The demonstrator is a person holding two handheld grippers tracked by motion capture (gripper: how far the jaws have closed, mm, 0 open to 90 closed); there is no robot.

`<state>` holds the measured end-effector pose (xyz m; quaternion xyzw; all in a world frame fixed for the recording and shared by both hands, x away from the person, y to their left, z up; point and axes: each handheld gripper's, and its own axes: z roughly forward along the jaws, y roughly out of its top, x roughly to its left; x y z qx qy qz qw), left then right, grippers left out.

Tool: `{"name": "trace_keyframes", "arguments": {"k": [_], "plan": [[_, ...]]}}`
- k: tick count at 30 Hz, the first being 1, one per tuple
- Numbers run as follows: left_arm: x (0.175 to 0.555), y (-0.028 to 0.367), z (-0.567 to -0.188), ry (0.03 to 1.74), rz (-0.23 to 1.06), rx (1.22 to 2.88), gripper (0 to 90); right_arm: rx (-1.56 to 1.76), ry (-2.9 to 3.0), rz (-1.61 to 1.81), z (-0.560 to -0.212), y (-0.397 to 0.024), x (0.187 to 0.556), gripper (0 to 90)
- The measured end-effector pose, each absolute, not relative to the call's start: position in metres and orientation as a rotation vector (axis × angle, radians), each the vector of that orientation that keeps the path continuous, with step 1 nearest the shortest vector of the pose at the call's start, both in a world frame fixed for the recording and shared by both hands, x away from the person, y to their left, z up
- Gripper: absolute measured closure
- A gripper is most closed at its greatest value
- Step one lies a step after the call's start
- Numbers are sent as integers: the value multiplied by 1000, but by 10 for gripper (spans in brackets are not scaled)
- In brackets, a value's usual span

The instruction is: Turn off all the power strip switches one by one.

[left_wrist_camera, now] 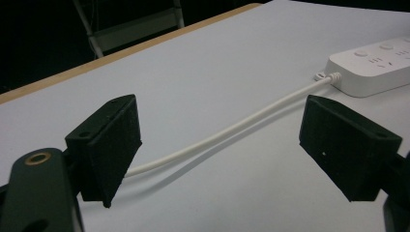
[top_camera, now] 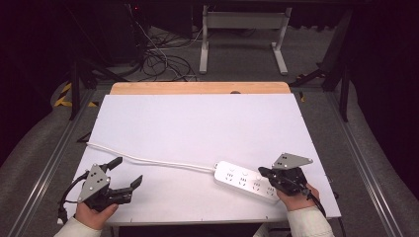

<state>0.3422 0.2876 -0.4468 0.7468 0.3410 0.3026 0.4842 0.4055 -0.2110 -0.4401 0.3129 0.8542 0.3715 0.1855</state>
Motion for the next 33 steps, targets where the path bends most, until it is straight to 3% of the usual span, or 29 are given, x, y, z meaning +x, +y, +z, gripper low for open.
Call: {"name": "trace_keyframes", "arguments": {"k": [33], "plan": [[342, 288, -447, 830, 736, 1819, 153, 901, 2486, 936, -456, -199, 410, 900]]}}
